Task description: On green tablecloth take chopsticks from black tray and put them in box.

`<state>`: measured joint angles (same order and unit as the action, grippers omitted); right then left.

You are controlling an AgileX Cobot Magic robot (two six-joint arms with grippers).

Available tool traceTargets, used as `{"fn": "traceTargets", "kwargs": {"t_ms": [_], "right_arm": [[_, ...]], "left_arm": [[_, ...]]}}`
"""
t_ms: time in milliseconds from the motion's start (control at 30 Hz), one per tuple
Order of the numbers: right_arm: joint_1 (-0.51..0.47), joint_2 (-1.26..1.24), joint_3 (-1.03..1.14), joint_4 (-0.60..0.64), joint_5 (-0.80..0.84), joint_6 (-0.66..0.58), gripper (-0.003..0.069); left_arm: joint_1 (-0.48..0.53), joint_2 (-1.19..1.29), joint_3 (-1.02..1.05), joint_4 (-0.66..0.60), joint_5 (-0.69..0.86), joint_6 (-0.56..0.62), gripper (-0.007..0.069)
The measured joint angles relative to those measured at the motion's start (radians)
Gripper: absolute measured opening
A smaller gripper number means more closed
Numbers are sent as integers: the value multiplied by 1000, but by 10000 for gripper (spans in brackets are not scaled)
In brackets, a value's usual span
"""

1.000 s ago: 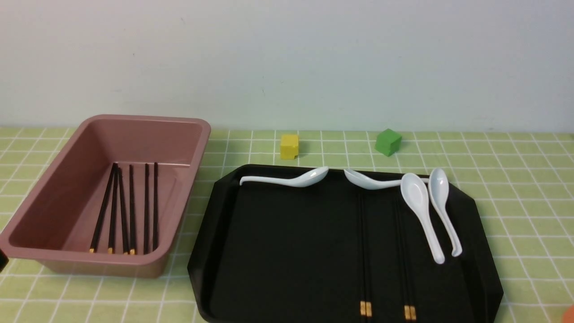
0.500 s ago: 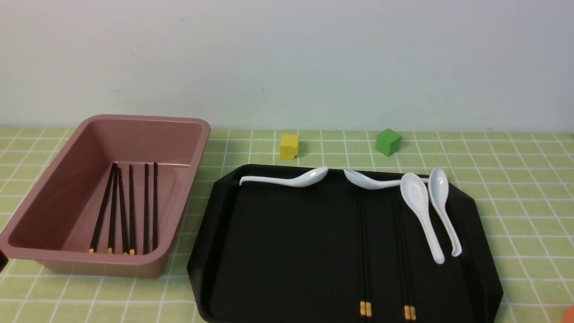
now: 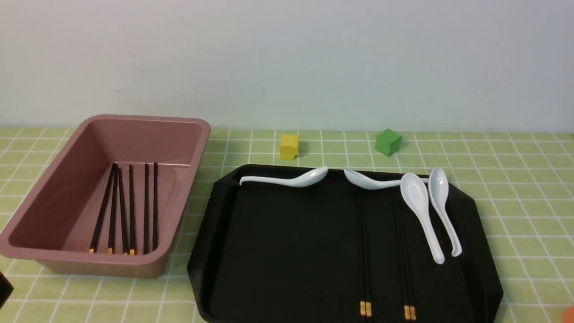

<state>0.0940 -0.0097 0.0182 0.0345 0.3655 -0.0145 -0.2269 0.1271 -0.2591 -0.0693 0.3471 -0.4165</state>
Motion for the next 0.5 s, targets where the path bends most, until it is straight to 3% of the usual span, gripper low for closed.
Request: {"fn": "traceTargets", "kwargs": {"t_ms": [133,367,500], "right_arm": [[0,0,0,-1,0,0,240],[0,0,0,-1,0,0,240],[0,0,0,-1,0,0,240]], "left_arm": [[10,-71,69,0,1,1,18],[168,-139,257,0,11,2,22],[185,-139,287,0,41,2,29]]}}
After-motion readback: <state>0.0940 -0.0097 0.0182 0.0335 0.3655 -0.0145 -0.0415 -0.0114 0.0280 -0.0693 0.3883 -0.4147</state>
